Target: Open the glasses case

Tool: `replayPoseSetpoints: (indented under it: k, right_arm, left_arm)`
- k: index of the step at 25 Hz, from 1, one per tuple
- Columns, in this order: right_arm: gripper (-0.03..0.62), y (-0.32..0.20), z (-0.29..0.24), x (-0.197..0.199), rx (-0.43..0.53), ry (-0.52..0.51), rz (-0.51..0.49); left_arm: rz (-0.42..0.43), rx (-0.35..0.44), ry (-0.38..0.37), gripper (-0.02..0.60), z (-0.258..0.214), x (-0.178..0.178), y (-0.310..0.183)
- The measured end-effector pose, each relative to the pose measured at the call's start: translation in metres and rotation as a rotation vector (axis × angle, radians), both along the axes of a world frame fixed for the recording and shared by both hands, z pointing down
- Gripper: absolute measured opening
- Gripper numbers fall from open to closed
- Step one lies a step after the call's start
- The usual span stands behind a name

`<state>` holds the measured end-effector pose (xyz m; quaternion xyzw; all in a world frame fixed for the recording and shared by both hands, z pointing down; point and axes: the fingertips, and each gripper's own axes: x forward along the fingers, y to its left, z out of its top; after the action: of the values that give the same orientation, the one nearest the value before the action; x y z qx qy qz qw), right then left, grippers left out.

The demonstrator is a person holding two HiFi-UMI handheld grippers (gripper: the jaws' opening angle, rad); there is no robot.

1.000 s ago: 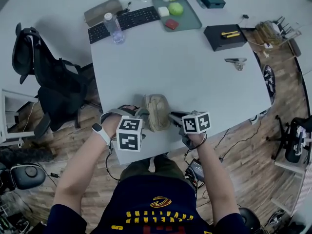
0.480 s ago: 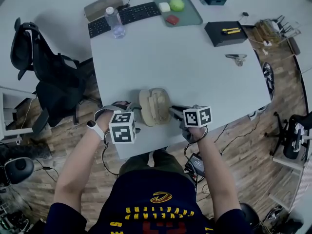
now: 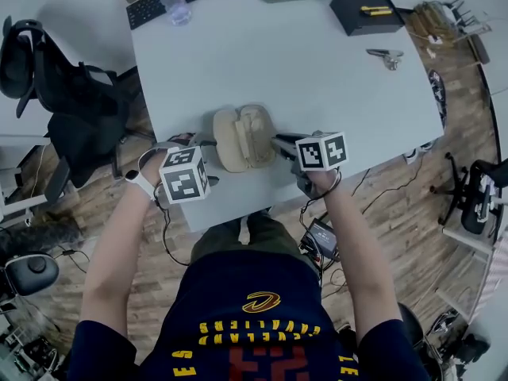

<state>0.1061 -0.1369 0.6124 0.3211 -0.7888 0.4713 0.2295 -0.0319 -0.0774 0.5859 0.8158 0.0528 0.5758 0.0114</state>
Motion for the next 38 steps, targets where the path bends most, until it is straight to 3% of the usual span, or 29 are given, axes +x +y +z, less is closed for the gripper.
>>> replayPoseSetpoints:
  k: [14,24,38]
  right_arm:
    - [0.092,0.002,0.002,0.003,-0.01,-0.009,0.004]
    - [0.091,-0.001,0.001,0.004,-0.003,0.002,0.015]
    - [0.114,-0.003,-0.005,-0.005,0.037,-0.004,-0.001]
  left_arm:
    - [-0.164,-0.091,0.094,0.387,0.01,0.001,-0.006]
    - [-0.225,-0.109,0.137,0.387,0.014,0.001,-0.009]
    - [-0.194,-0.07,0.118,0.387,0.008,-0.001,-0.006]
